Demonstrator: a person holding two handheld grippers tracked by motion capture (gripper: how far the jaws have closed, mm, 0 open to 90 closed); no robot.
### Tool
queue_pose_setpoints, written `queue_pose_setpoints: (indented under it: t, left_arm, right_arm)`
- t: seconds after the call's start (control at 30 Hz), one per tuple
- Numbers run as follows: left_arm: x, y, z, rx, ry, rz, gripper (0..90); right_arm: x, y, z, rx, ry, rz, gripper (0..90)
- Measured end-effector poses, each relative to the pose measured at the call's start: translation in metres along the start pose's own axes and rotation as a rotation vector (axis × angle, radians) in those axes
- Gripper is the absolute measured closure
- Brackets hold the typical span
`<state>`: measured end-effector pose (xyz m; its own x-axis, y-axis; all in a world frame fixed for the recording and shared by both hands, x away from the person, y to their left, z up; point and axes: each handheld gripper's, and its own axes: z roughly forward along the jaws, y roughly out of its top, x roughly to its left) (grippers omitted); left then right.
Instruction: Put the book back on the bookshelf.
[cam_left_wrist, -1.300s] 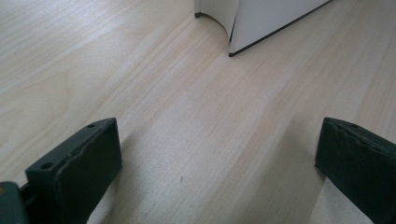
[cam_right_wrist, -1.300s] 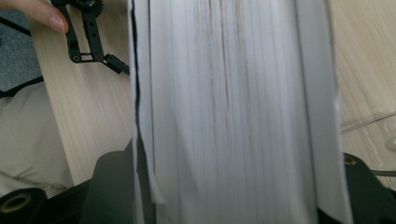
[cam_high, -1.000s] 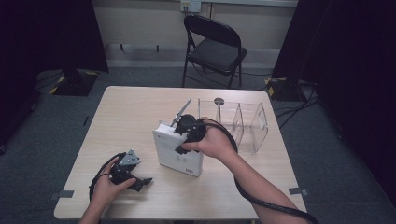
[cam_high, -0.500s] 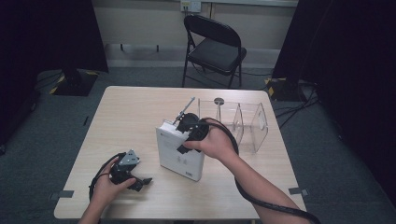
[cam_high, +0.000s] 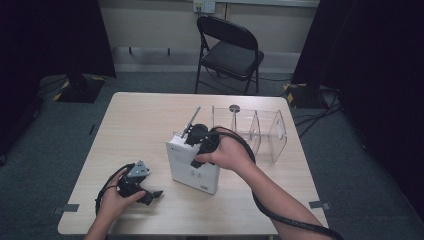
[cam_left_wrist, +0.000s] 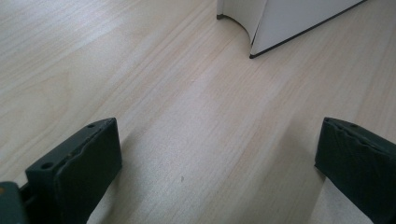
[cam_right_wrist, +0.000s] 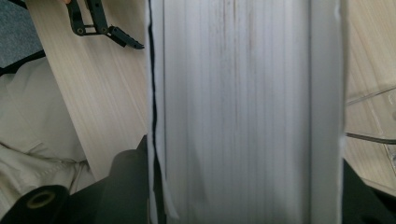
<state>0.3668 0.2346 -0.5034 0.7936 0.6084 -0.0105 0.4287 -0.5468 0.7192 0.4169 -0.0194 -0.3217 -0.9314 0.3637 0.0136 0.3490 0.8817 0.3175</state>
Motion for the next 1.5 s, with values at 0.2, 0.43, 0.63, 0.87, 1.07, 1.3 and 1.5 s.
queue_pose_setpoints:
  t: [0.2, 0.43, 0.63, 0.87, 1.07, 1.3, 1.5]
  left_arm:
    - [0.0, 0.0, 0.0, 0.0, -0.001, 0.0, 0.0]
    - [0.0, 0.0, 0.0, 0.003, -0.003, 0.001, 0.0]
    - [0.0, 0.0, 0.0, 0.003, -0.004, 0.001, 0.0]
    - [0.0, 0.0, 0.0, 0.003, -0.004, 0.001, 0.0]
    - [0.0, 0.0, 0.0, 0.001, -0.005, 0.001, 0.0]
    - [0.001, 0.0, 0.0, 0.0, -0.006, 0.004, 0.0]
    - [0.002, 0.0, 0.0, 0.001, -0.004, 0.009, 0.0]
  right_arm:
    - [0.0, -0.001, -0.001, -0.006, -0.001, 0.022, 52.9]
    - [-0.003, -0.01, -0.008, 0.008, 0.031, 0.049, 52.9]
    - [-0.004, -0.024, -0.024, 0.018, 0.014, 0.058, 52.9]
    - [-0.01, -0.04, -0.035, -0.004, 0.02, 0.097, 52.9]
    - [-0.015, -0.052, -0.041, -0.002, 0.021, 0.129, 52.9]
    - [-0.018, -0.068, -0.047, -0.004, 0.006, 0.148, 52.9]
    - [-0.022, -0.077, -0.05, -0.005, 0.018, 0.176, 52.8]
